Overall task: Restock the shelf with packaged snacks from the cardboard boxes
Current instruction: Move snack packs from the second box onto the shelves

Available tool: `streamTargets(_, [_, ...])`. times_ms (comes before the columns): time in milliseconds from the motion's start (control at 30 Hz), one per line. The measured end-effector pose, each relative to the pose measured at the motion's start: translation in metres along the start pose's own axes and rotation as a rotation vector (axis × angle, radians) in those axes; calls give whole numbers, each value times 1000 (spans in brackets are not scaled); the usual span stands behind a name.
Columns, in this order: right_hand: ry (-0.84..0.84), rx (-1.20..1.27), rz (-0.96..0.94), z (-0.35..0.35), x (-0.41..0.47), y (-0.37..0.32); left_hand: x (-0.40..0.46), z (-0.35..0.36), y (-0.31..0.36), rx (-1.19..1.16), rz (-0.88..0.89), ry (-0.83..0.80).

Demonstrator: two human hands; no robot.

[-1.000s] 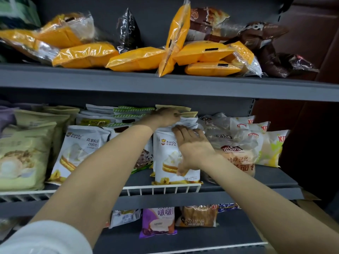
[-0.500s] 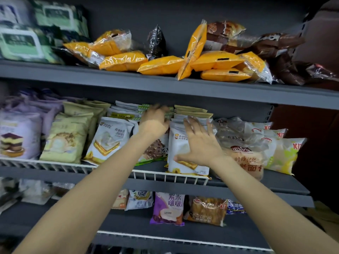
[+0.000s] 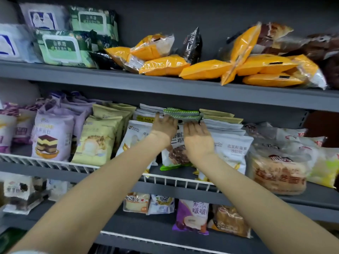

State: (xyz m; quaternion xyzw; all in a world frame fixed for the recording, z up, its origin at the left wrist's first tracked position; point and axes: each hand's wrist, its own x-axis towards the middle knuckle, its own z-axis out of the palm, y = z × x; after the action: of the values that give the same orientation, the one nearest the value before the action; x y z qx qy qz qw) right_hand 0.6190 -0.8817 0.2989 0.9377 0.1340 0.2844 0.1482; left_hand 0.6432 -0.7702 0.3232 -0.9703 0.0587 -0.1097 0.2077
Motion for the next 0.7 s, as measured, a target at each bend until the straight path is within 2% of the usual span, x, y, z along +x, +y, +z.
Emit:
streamTargets(67, [-165, -83, 74, 3, 11, -2, 11, 1, 1, -4, 48, 89])
streamTargets(167, [-242, -173, 54, 13, 23, -2, 23, 7, -3, -53, 88, 192])
streamTargets(200, [-212, -183, 61, 17, 26, -3, 26, 10, -5, -61, 92, 205])
streamTargets(267, [-153, -252, 24, 18, 29, -12, 30, 16, -6, -100, 80, 187])
streamTargets(367, [-248, -266, 68, 19, 30, -29, 37, 21, -12, -181, 96, 105])
streamTargets(400, [-223, -240, 120, 22, 31, -33, 39, 20, -17, -282, 107, 61])
streamTargets(467, [-102, -149, 216, 29, 32, -38, 43, 17, -27, -655, 74, 5])
streamTargets(533, [-4, -89, 194, 39, 35, -42, 51, 16, -37, -919, -48, 72])
streamTargets(600, [62, -7, 163, 47, 41, -43, 62, 18, -44, -956, -147, 93])
streamTargets(700, [46, 66, 199, 56, 51, -44, 75, 22, -47, -992, -133, -66])
